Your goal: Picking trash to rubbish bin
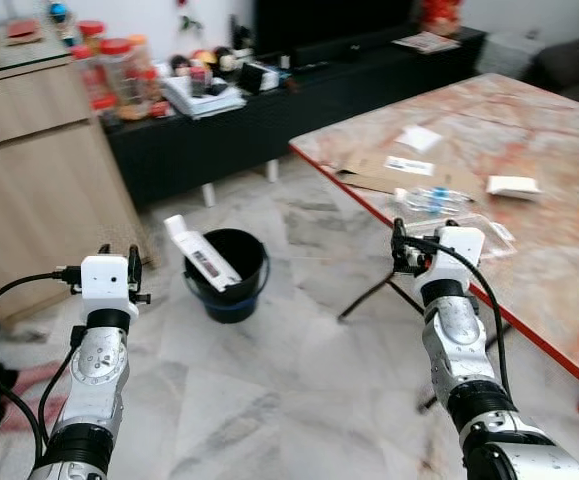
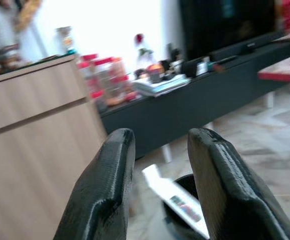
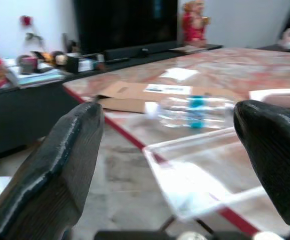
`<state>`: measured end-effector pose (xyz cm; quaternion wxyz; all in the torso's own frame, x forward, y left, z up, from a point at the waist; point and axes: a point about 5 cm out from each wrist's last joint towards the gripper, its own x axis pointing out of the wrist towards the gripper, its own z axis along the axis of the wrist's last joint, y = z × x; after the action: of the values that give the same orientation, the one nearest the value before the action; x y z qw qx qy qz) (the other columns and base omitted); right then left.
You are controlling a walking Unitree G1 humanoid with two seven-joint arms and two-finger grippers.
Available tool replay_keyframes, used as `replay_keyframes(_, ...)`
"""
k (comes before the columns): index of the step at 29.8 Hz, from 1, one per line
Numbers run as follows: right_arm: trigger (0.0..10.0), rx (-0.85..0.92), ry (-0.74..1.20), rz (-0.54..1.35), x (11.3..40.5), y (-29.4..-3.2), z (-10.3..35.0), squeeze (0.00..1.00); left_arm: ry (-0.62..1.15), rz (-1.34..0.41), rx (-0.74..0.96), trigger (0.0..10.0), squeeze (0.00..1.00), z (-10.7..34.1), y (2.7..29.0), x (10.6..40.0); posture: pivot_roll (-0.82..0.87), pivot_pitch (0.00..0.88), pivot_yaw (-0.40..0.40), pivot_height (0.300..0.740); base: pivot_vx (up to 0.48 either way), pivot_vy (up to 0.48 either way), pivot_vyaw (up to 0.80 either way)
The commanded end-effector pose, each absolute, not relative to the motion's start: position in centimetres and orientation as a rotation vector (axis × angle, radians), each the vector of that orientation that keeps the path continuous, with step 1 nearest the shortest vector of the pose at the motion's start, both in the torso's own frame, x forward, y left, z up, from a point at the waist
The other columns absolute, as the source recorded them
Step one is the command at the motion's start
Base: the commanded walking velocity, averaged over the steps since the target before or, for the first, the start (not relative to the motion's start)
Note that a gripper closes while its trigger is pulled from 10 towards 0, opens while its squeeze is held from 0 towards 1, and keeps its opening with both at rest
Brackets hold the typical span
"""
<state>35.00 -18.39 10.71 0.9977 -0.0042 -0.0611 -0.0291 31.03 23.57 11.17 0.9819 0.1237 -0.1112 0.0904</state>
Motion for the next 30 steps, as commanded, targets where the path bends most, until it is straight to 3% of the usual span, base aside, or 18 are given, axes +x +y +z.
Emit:
replay_keyframes(1, 10.0, -0.001, -0.126, -0.044, 35.27, -17.97, 11.05, 0.00, -0.233, 0.181, 0.248, 10.0, 0.00, 11.70, 23.66, 31.26, -0.04, 0.000, -0.003, 0.740, 0.000, 0.000, -0.80)
replay_keyframes(30, 10.0, -0.013, -0.121, -0.014, 35.21, -17.58, 10.94, 0.00, -0.219, 0.171, 0.241, 10.0, 0.00, 11.40, 23.42, 31.01, -0.05, 0.000, -0.004, 0.740, 0.000, 0.000, -0.80)
